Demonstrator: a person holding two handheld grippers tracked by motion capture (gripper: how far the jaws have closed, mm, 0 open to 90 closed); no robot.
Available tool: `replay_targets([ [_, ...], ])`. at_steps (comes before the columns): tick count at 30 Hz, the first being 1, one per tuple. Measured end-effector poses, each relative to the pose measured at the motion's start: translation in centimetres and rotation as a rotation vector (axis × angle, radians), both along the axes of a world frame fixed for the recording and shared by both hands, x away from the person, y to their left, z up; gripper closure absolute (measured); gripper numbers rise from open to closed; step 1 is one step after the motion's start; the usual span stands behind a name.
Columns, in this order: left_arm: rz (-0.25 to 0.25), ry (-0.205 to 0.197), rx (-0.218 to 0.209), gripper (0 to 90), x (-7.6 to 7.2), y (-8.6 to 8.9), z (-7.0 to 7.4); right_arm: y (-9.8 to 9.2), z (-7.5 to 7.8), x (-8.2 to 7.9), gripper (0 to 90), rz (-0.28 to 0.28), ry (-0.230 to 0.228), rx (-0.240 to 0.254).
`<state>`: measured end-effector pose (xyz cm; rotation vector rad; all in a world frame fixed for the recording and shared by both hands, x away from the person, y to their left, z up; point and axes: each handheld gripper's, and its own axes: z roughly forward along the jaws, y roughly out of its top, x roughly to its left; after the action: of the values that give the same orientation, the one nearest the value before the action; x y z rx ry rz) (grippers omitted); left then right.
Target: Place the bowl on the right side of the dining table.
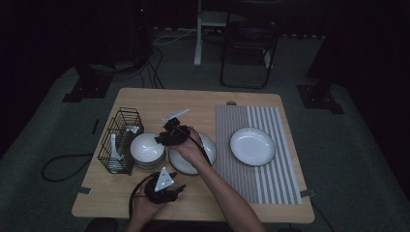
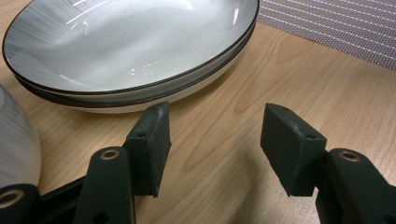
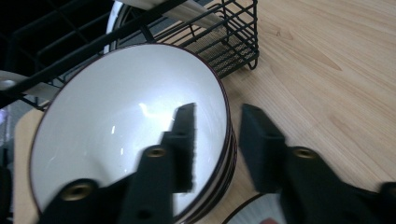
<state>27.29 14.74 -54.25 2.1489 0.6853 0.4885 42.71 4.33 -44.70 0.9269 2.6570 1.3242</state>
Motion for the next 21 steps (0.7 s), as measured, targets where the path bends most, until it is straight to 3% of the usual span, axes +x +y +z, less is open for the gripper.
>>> replay_targets([
  [3, 0.000, 0.001, -0.002, 43.4, 0.0, 0.0, 0.0, 0.3, -0.1, -0.1, 81.8, -0.019, -0.025, -0.019],
  [6, -0.001, 0.000, -0.002, 43.4, 0.0, 0.0, 0.0, 0.1, 0.1, -0.2, 85.6, -0.038, -0.041, -0.007],
  [17, 0.004, -0.002, -0.012, 43.4, 0.0, 0.0, 0.0, 0.6, 0.7, -1.2, 87.5, -0.066, -0.140, -0.049],
  [21, 0.019, 0.002, -0.035, 43.5, -0.1, 0.4, 0.0, 0.7, 0.9, -1.5, 87.4, -0.071, -0.161, -0.051],
])
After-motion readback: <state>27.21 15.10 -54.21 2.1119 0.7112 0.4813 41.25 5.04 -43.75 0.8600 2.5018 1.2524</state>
